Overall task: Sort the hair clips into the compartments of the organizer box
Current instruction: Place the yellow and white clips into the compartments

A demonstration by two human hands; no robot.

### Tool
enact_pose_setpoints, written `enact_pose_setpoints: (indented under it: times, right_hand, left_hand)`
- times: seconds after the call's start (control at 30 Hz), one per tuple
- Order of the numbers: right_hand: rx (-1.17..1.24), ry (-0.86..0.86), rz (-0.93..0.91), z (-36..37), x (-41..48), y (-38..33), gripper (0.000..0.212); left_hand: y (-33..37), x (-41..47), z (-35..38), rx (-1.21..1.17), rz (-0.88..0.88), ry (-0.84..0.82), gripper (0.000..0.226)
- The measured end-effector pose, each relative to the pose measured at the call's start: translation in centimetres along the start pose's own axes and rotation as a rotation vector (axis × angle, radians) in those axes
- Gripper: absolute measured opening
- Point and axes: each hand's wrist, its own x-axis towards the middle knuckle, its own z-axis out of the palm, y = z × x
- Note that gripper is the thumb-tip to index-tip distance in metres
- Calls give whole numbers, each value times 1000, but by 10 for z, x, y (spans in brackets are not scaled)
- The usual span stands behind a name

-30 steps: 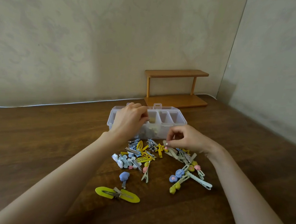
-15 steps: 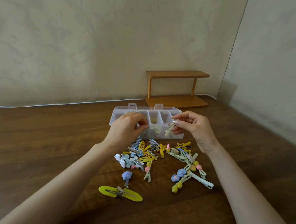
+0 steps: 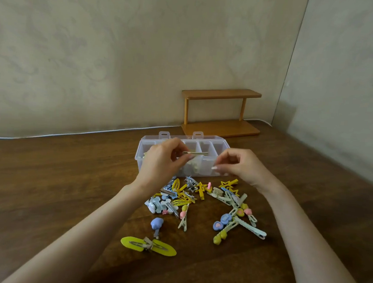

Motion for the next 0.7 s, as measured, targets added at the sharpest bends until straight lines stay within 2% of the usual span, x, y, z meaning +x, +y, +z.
enact_pose_setpoints:
  times: [0.1, 0.2, 0.33, 0.47, 0.7]
  right_hand:
    - [-330, -232, 154, -7, -3, 0, 11]
    - [-524, -296, 240, -7, -3, 2, 16]
    - [-579, -323, 294, -5, -2, 3, 26]
    - [-588, -374, 308, -2, -3, 2, 27]
    - [-518, -353, 248, 0, -1, 1, 11]
  left_hand:
    - [-6, 7, 2, 43, -37, 82, 18]
    - [-10, 18, 6, 20, -116, 98, 18]
    - [-12, 34, 18, 90, -154, 69, 19]
    - [-11, 42, 25, 190, -151, 33, 20]
    - [-14, 41, 26, 316, -106, 51, 24]
